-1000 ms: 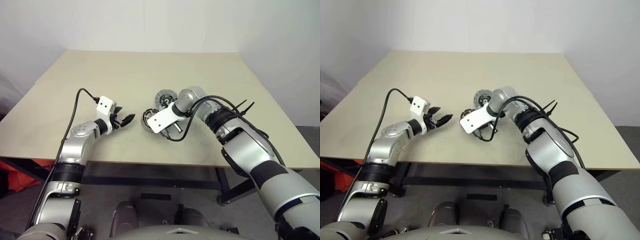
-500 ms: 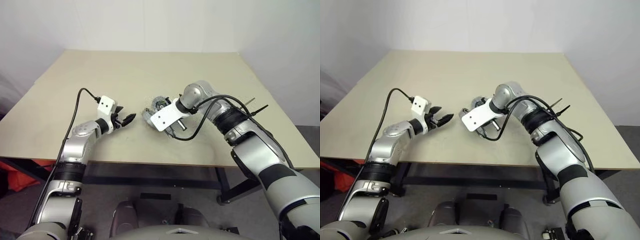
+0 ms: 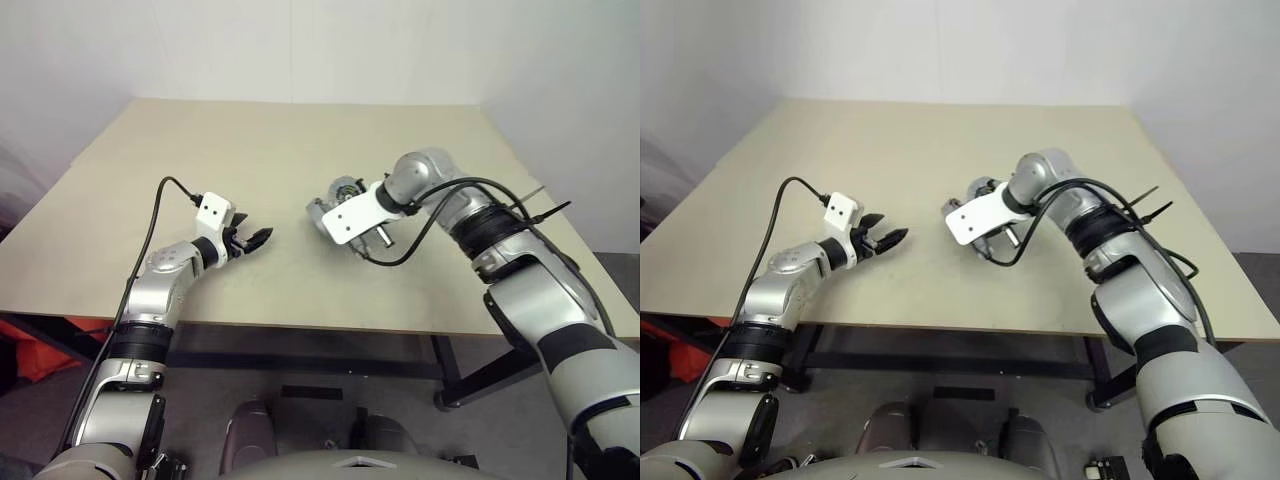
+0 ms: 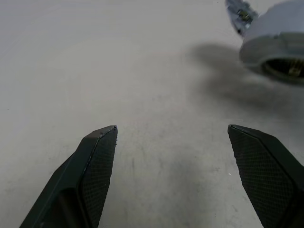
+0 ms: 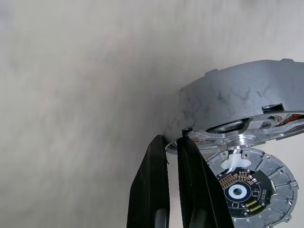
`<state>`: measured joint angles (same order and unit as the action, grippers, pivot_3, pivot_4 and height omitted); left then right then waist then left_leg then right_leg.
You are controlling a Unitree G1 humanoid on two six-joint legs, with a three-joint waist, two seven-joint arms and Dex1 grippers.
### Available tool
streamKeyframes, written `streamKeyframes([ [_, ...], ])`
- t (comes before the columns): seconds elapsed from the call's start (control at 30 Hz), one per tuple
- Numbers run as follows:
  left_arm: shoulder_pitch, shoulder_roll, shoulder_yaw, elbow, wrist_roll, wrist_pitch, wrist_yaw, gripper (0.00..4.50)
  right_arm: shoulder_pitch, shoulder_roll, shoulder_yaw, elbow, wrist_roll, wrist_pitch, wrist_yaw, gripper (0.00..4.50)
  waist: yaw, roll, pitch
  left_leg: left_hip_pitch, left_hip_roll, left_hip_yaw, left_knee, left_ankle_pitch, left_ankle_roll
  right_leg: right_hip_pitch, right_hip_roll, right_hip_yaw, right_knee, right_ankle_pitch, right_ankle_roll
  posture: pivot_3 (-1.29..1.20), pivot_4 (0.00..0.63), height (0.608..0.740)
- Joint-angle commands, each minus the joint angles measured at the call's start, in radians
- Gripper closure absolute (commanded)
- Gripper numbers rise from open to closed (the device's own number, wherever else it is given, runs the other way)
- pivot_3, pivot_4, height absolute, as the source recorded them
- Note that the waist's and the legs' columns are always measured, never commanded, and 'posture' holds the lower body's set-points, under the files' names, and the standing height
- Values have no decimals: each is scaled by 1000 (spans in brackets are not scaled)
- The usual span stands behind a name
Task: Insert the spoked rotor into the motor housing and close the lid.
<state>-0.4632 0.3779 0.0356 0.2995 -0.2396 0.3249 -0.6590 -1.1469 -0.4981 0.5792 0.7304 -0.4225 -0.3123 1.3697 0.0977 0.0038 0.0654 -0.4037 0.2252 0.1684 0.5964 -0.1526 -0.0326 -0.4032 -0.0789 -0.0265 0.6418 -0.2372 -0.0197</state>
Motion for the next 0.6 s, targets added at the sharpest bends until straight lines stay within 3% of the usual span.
streamKeyframes([
  [0.03, -1, -5, 5, -29, -3, -19, 2, 561, -19, -35, -82, -131, 97, 145, 117, 4480, 0, 0, 0, 0, 0, 0, 0, 0, 0, 0, 0, 0, 0, 0, 0, 0, 0, 740],
  [0.13, 3, -9, 9, -30, -5, -19, 5, 561, 16, -61, -104, -285, 187, 437, 233, 4480, -2, 0, 0, 0, 0, 0, 0, 0, 1, 0, 0, 0, 0, 0, 0, 0, 0, 740],
  [0.33, 7, -18, 4, -31, -1, -20, 10, 561, -3, -14, -97, -448, 281, 928, 228, 4480, -1, 0, 0, 2, 1, 0, 0, 0, 1, 0, 1, 0, 1, 0, 0, 0, 0, 740],
  [0.47, 6, -16, 6, -32, 1, -20, 8, 561, -19, 25, -85, -466, 306, 1110, 173, 4480, 9, 0, 0, 2, 1, 0, 0, 0, 0, 0, 0, 0, 1, 1, -1, 0, 0, 740],
  [0.6, 13, -12, 9, -39, 0, -17, 8, 561, -14, 44, -71, -460, 305, 1132, 115, 4480, 20, 0, 0, 1, 0, 0, 0, 0, -1, 1, 0, 0, 1, 1, -1, 0, 0, 740],
])
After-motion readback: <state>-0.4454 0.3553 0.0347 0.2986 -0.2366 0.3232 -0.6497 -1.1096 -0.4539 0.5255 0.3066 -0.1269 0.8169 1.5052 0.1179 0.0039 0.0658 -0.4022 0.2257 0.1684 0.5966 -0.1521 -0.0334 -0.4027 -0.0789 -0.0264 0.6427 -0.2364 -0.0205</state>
